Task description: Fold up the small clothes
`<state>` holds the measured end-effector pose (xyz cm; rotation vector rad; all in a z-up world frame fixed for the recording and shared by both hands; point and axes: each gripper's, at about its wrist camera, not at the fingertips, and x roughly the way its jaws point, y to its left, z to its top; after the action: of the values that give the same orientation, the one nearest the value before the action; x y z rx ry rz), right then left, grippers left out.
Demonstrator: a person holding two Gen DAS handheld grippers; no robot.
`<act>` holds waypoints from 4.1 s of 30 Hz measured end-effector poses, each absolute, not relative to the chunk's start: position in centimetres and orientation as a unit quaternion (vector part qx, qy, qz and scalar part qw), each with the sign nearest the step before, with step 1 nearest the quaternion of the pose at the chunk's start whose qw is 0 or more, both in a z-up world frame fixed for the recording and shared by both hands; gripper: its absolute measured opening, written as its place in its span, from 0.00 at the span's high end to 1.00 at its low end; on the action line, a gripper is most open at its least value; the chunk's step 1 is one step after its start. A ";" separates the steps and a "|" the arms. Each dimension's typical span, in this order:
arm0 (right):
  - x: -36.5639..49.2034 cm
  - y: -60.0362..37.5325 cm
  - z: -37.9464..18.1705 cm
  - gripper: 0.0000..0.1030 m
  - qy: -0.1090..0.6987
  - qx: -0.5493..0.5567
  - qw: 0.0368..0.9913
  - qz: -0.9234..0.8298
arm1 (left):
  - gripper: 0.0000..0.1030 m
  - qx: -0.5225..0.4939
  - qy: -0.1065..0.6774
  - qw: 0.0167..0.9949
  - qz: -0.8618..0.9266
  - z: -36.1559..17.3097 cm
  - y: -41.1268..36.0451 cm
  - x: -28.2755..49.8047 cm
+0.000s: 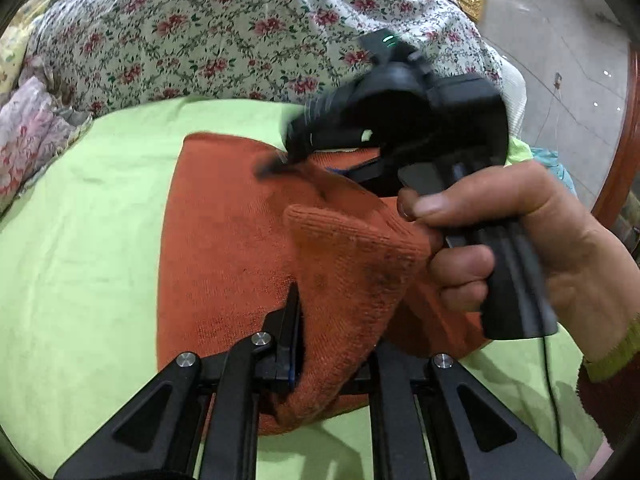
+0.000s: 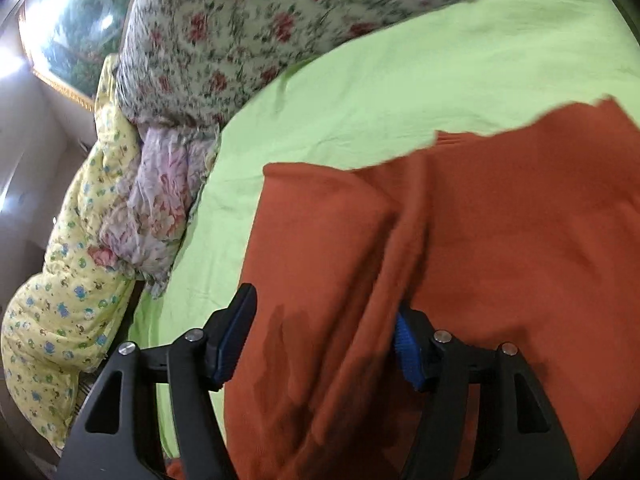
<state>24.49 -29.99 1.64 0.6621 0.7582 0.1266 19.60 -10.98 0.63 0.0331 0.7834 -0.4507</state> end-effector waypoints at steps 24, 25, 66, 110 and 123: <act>13.0 -42.7 2.3 0.87 0.319 0.258 0.910 -0.054 | 0.90 0.014 0.416 0.843 -0.340 -1.3 -25.5 18.9; 12.9 -42.7 2.2 0.87 0.317 0.256 0.912 -0.054 | 0.89 0.014 0.416 0.843 -0.340 -1.2 -25.6 19.1; 9.6 -41.6 -1.2 0.37 0.326 0.329 0.886 -0.033 | 0.41 -0.193 0.521 0.785 -0.275 -5.1 -11.3 30.8; 6.4 -15.9 1.7 0.57 0.290 0.239 0.927 0.018 | 0.46 -0.142 0.426 0.887 -0.110 1.9 13.8 6.9; 14.3 -16.6 -0.6 0.76 0.358 0.266 0.893 0.067 | 0.44 -0.131 0.452 0.877 -0.098 0.8 12.6 9.1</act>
<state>14.31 -16.64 -0.65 0.5519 0.7423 0.1386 9.13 12.63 0.82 -0.2733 0.9435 -0.2037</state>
